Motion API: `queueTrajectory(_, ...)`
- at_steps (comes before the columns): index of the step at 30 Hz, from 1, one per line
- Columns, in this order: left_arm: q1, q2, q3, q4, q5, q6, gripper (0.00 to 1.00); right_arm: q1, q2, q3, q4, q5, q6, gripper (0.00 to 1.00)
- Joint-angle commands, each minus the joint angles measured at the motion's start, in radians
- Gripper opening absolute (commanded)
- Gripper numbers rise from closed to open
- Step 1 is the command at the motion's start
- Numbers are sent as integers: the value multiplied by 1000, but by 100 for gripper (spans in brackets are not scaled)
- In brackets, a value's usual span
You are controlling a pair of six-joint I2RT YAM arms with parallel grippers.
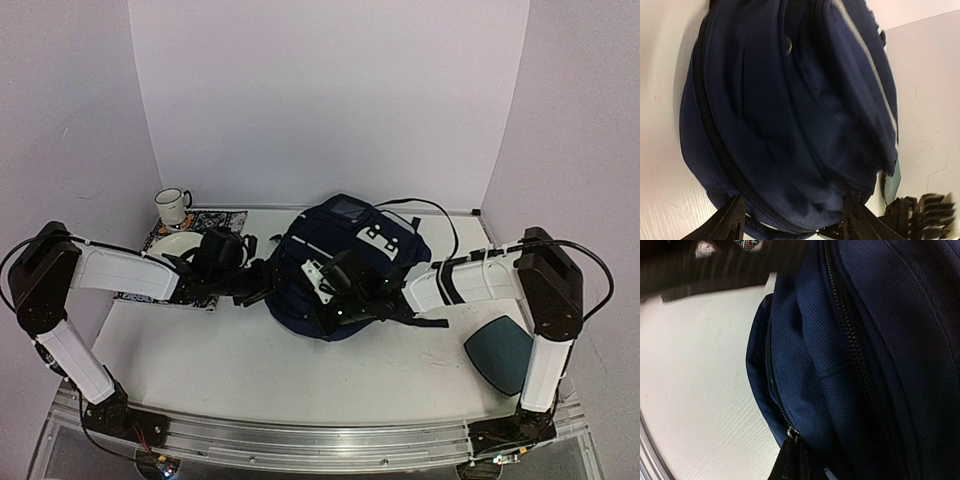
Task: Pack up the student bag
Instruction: Hold the student bag at the center of the board, then zip the student bag into the largest pocket of the bag.
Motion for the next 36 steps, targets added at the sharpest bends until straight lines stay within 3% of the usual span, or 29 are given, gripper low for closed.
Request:
queueTrajectory(1,-23,-19,-21,22,-31,-66,68,16,7,41,29,-44,0,0)
queueTrajectory(5,-43,11,-13,36,-24,-74,67,17,9,41,37,-50,3,0)
queueTrajectory(12,-90,89,22,70,-4,-86,55,19,1,32,48,-55,8,0)
queueTrajectory(23,-102,48,16,86,-63,-62,1,19,-73,-51,27,2,-13,0)
queueTrajectory(31,-5,-45,-45,79,-77,-25,0,4,-223,-186,-130,163,-79,0)
queueTrajectory(36,78,-99,-67,50,-45,9,0,-67,-328,-295,-192,189,-109,0)
